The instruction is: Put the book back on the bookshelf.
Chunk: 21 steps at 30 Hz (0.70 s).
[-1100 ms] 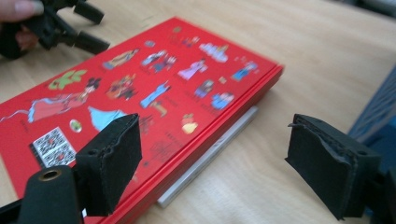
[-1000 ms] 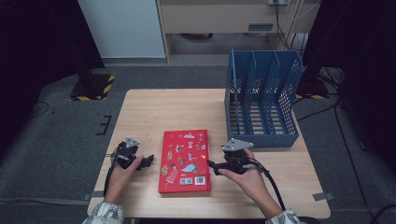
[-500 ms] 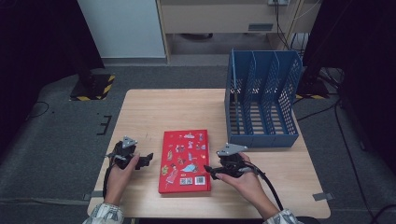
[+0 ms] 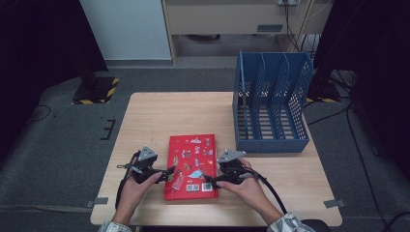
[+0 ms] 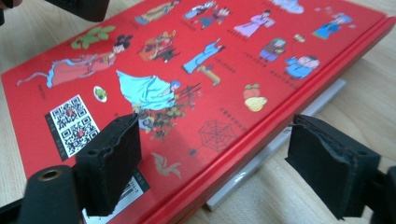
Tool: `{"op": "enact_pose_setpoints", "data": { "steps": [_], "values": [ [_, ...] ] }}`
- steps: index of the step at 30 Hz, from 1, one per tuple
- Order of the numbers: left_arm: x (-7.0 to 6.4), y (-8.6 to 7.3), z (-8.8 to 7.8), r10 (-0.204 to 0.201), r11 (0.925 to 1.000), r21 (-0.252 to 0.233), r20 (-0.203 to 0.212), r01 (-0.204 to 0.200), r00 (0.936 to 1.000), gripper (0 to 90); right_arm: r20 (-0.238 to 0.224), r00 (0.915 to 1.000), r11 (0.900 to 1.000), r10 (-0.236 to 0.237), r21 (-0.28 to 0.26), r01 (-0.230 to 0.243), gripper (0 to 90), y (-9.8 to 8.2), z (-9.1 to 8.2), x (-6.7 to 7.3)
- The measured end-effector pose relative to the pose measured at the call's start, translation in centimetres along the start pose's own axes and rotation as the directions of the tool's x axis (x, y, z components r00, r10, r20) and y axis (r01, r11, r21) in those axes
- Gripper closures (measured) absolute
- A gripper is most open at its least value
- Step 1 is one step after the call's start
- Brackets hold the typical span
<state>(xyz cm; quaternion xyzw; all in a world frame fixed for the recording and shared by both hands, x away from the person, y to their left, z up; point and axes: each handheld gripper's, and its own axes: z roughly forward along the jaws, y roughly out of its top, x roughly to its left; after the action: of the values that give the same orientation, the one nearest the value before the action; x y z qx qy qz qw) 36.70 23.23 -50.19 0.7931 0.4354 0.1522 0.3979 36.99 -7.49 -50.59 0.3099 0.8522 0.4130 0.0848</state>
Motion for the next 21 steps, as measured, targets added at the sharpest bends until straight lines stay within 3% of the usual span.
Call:
{"op": "enact_pose_setpoints", "data": {
  "steps": [2, 4, 7, 12, 21],
  "values": [
    [-0.4, 0.1, 0.5, -0.013, 0.9999, -0.002, 0.016, 0.013, 0.9998, 8.1, -0.002, 1.0, 1.0, 0.002, 0.007, -0.001, 14.0, -0.1, 0.1, 0.1],
    [-0.7, 0.1, 1.1, 0.006, 0.9997, 0.024, 0.025, -0.007, 0.9997, 8.1, 0.001, 1.0, 1.0, 0.005, 0.009, -0.005, 13.0, -0.1, 0.2, 0.1],
    [-0.7, 0.1, 1.2, 0.002, 0.9996, 0.027, 0.038, -0.003, 0.9993, 8.3, -0.003, 0.9999, 1.0, 0.012, 0.014, -0.012, 11.8, -0.1, 0.2, 0.0],
    [-0.7, 0.0, 1.8, -0.007, 0.9996, 0.026, 0.088, 0.005, 0.9961, 14.5, -0.019, 0.9994, 0.999, 0.03, 0.014, -0.03, 8.8, -0.1, 0.6, -0.2],
    [-0.6, 0.0, 2.1, -0.011, 0.9996, 0.027, 0.1, 0.009, 0.9949, 12.2, -0.051, 0.9965, 0.998, 0.067, 0.017, -0.066, 5.0, -0.2, 1.1, -0.7]
  ]
}}
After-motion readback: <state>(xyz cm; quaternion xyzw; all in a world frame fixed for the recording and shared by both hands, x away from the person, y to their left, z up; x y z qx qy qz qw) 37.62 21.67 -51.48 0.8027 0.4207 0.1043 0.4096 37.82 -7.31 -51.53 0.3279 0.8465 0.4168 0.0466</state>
